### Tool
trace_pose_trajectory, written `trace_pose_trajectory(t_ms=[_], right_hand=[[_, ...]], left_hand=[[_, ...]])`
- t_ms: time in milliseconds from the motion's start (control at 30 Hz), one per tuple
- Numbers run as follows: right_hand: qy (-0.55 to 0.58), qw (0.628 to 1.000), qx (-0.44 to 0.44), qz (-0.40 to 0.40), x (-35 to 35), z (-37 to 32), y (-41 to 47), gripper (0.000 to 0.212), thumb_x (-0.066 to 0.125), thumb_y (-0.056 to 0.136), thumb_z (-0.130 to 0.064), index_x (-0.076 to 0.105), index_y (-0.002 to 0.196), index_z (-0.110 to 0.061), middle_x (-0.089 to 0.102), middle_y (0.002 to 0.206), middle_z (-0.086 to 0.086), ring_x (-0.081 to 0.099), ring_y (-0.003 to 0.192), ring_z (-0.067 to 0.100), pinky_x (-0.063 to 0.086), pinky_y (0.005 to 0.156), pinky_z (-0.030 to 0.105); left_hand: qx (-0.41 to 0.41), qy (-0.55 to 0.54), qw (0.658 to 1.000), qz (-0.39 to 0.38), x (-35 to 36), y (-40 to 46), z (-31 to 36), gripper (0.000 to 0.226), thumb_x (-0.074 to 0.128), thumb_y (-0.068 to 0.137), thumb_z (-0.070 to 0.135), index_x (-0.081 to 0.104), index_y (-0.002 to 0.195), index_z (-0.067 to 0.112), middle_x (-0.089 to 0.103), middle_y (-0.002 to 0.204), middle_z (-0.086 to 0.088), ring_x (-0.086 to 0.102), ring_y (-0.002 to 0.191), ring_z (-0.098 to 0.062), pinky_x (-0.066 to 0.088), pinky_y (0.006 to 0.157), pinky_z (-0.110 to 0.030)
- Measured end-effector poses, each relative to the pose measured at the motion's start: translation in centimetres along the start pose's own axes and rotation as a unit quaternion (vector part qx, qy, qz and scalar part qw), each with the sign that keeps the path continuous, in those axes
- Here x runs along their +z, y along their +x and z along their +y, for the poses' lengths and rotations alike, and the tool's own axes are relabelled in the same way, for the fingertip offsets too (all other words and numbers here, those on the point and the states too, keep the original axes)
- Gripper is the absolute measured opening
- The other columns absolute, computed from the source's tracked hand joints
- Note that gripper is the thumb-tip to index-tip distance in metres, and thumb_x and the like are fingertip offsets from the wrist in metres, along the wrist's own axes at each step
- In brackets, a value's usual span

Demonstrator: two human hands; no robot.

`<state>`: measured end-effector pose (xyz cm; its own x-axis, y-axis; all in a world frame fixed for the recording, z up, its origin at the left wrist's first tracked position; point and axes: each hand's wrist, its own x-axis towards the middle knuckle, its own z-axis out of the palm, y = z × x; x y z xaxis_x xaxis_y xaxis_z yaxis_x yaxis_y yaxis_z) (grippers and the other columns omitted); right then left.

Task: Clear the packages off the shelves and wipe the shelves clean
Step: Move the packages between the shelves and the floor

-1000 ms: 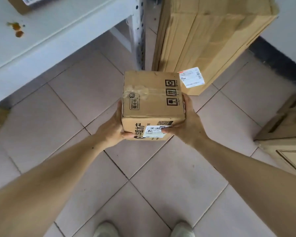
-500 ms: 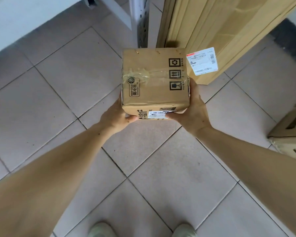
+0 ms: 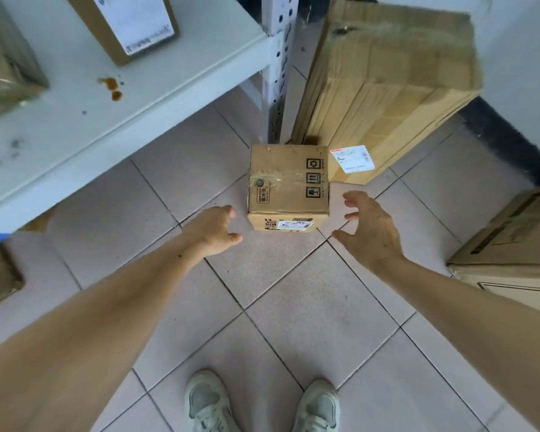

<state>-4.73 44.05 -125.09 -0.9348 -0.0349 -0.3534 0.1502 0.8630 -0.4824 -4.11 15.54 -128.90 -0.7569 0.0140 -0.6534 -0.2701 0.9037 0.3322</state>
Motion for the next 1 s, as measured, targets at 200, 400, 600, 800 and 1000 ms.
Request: trace_pose_trajectory(t_ms=[200, 400, 600, 800, 1000], right_hand=[[-0.137, 0.987, -0.041, -0.076, -9.8, -6.7, -2.9, 0.042, 0.068, 0.086, -0.018, 0.053, 0.125, -0.026, 0.049, 0.134, -0.006, 0.056, 0.114, 0.018, 0.047, 0.087, 0.036], [-0.213, 0.968, -0.078, -0.105, -21.6, -16.5, -5.2, 0.035, 0.065, 0.089, -0.019, 0.055, 0.122, -0.021, 0.056, 0.128, 0.001, 0.055, 0.115, 0.024, 0.047, 0.086, 0.034], [-0.202, 0.966, -0.153, -0.051, -32.7, -26.6, -8.9, 0.031, 0.065, 0.086, -0.015, 0.062, 0.115, -0.025, 0.063, 0.117, -0.004, 0.060, 0.105, 0.022, 0.050, 0.072, 0.032], [-0.187, 0.957, -0.215, -0.053, -41.8, -34.8, -13.4, 0.022, 0.059, 0.085, -0.012, 0.048, 0.093, -0.030, 0.055, 0.105, -0.008, 0.054, 0.098, 0.016, 0.049, 0.078, 0.033], [-0.279, 0.917, -0.274, -0.085, -49.4, -41.9, -18.3, 0.021, 0.068, 0.084, -0.026, 0.054, 0.098, -0.034, 0.053, 0.101, -0.012, 0.054, 0.108, 0.020, 0.049, 0.087, 0.035]], left_hand=[[0.030, 0.056, 0.998, -0.012, -10.5, -8.3, 4.5, 0.053, 0.068, 0.090, 0.033, 0.049, 0.136, 0.015, 0.057, 0.136, -0.003, 0.056, 0.122, -0.022, 0.045, 0.102, -0.039], [0.060, 0.163, 0.984, -0.025, -22.9, -17.3, 9.2, 0.050, 0.063, 0.092, 0.040, 0.047, 0.136, 0.020, 0.058, 0.130, -0.002, 0.057, 0.115, -0.023, 0.046, 0.088, -0.034], [0.056, 0.194, 0.979, -0.019, -34.0, -27.7, 13.3, 0.051, 0.057, 0.094, 0.044, 0.044, 0.138, 0.022, 0.056, 0.130, 0.002, 0.054, 0.115, -0.022, 0.047, 0.096, -0.039], [0.044, 0.159, 0.986, 0.032, -42.3, -37.9, 15.7, 0.054, 0.060, 0.093, 0.045, 0.045, 0.141, 0.023, 0.055, 0.135, 0.001, 0.053, 0.120, -0.021, 0.045, 0.102, -0.042], [0.014, 0.119, 0.987, 0.105, -47.4, -48.7, 16.0, 0.049, 0.060, 0.091, 0.046, 0.047, 0.135, 0.028, 0.055, 0.132, 0.010, 0.052, 0.119, -0.016, 0.044, 0.103, -0.039]])
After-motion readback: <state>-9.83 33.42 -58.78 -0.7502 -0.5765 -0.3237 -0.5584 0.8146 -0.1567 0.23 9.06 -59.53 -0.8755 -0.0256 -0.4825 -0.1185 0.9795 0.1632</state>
